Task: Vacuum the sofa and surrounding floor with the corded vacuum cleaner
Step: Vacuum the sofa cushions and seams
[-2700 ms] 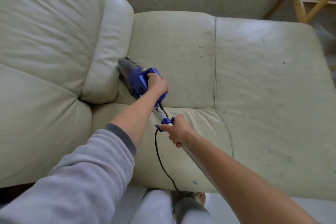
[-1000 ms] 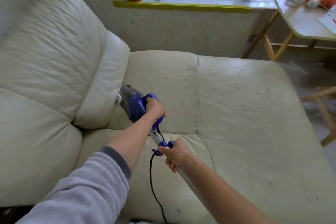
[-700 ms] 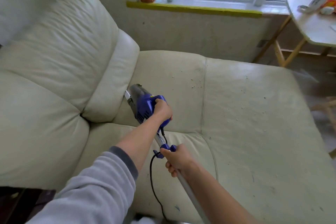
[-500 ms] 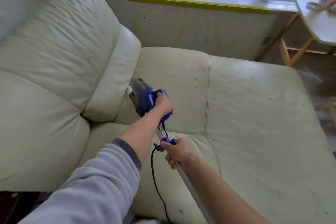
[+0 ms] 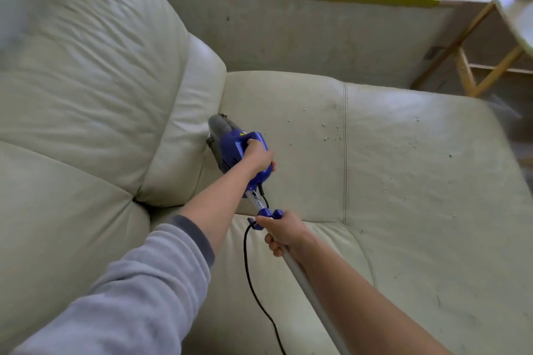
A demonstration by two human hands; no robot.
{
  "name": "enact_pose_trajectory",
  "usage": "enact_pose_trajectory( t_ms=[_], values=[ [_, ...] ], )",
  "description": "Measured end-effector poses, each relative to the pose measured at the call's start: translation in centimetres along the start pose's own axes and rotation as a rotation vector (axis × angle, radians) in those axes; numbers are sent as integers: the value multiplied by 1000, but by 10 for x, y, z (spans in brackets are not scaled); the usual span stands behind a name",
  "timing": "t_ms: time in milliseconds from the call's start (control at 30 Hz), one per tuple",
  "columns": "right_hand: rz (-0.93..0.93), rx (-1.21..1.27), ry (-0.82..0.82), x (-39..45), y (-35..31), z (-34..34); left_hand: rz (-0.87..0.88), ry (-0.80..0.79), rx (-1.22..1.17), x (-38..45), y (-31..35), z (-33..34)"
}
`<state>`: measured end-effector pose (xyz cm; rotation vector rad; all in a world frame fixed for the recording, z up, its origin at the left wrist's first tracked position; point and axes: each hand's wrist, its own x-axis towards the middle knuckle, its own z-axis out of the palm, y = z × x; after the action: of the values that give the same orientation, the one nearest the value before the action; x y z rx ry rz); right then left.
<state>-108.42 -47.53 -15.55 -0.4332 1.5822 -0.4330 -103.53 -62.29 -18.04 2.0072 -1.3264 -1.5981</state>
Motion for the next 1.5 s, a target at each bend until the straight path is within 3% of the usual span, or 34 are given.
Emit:
enact_pose_trajectory(
  t_ms=[67, 167, 267, 333, 433, 767, 933, 1133, 1233, 1367, 1500],
  values=[
    [7, 26, -17, -3, 3, -7, 42, -40, 157, 4, -7, 4],
    [5, -3, -59, -7, 11, -14, 125, 56, 331, -15, -20, 3],
    [-23, -107, -53, -16, 27, -20, 46, 277, 163, -34, -51, 2],
    [-47, -174, -26, -19, 34, -18, -115, 222, -46, -51, -72, 7],
    [-86, -270, -16, -25, 40, -12, -244, 93, -149, -79, -89, 22],
    [-52, -394, -84, -95, 89, -70, -172, 294, -46, -125, -97, 91],
    [-71, -683, 49, -99, 92, -58, -366, 355, -373, -147, -83, 100],
    [-384, -1095, 96, -106, 105, -57, -365, 257, -627, -156, -98, 108],
    [-298, -963, 109, -110, 101, -65, -355, 249, -722, -160, -90, 112],
    [8, -487, -135, -128, 105, -108, -354, 204, -694, -157, -80, 124],
    [-1, -532, -77, -141, 105, -119, -345, 210, -711, -158, -77, 129]
  ],
)
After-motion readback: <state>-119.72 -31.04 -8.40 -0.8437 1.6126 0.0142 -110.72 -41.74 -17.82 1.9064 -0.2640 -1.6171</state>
